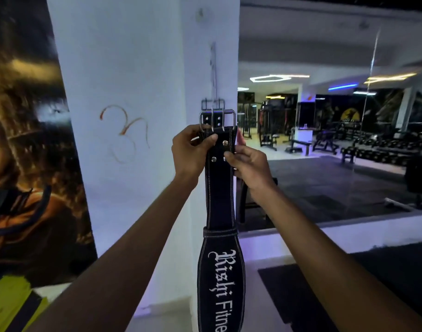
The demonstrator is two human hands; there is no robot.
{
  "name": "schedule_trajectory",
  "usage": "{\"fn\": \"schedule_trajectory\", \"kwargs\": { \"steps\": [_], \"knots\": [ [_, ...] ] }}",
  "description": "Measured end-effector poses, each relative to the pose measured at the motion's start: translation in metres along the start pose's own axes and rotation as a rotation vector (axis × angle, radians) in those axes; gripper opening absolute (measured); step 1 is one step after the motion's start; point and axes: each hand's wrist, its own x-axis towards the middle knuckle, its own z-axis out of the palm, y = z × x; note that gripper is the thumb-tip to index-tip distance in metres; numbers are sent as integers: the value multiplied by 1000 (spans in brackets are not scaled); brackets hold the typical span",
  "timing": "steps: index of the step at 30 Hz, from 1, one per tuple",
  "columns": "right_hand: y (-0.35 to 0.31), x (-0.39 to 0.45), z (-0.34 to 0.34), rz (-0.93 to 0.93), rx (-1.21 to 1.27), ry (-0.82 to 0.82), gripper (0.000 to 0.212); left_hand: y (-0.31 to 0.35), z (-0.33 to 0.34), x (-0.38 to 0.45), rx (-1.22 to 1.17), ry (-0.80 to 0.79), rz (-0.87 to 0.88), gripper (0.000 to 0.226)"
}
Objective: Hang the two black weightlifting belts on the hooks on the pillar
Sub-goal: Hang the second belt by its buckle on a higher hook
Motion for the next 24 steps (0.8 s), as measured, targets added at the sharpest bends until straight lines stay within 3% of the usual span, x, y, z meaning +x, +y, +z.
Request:
{"fn": "schedule_trajectory", "kwargs": {
  "steps": [5, 7, 10, 15, 21, 24],
  "knots": [
    [-18, 2, -29, -26, 61, 2, 21, 32, 38, 11, 22, 31, 49, 20],
    [-26, 7, -39, -41, 67, -7, 11, 39, 49, 13, 25, 56, 52, 20],
    [-33, 13, -49, -79, 41, -18, 13, 48, 61, 15, 13, 83, 54, 18],
    [-3, -1, -62, -67, 21, -32, 25, 71, 72, 34, 3, 140, 76, 17],
    [34, -19, -77, -18, 100, 15, 21, 88, 87, 53, 33, 130, 105, 15],
    [31, -15, -89, -49, 139, -70, 33, 90, 92, 55, 17, 135, 109, 15]
  ]
}}
